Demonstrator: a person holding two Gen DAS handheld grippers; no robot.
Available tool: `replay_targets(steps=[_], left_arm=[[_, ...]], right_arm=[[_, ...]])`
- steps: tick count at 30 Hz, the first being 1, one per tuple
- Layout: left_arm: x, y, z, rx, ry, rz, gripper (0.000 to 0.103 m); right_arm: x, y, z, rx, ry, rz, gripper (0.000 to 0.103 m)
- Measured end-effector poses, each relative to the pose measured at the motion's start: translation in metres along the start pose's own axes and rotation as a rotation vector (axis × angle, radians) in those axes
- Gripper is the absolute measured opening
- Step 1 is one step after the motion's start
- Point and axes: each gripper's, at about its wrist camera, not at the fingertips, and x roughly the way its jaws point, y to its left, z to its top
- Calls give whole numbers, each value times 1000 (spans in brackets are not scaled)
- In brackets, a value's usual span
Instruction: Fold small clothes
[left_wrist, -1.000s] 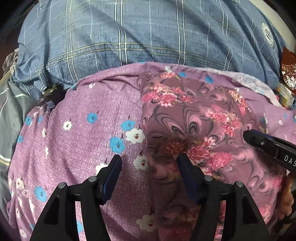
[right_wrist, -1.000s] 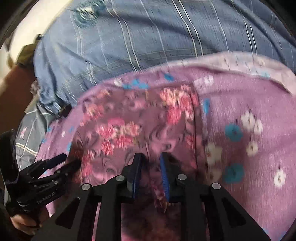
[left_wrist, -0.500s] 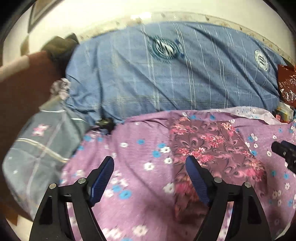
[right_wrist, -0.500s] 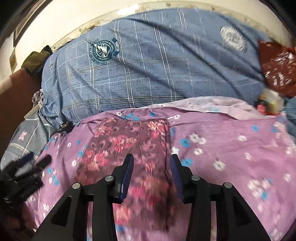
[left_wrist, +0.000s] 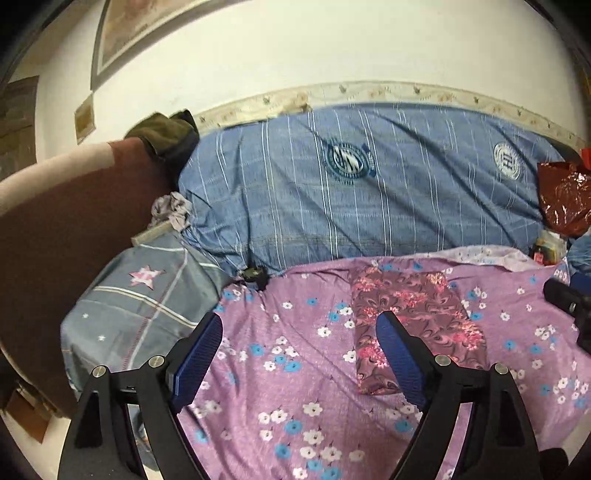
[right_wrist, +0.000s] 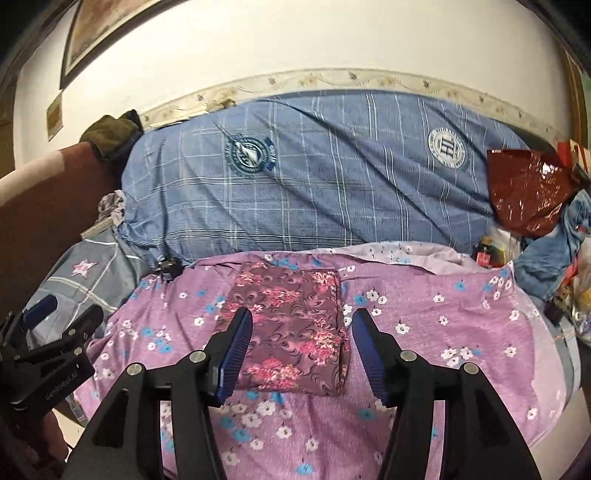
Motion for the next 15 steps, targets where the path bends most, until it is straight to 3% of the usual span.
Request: replay_targets(steps=[15], left_arm=[[-72,10,-12,36,-89,-20,89]], right_arm=[[-54,21,-9,-56,-55,-2,59]])
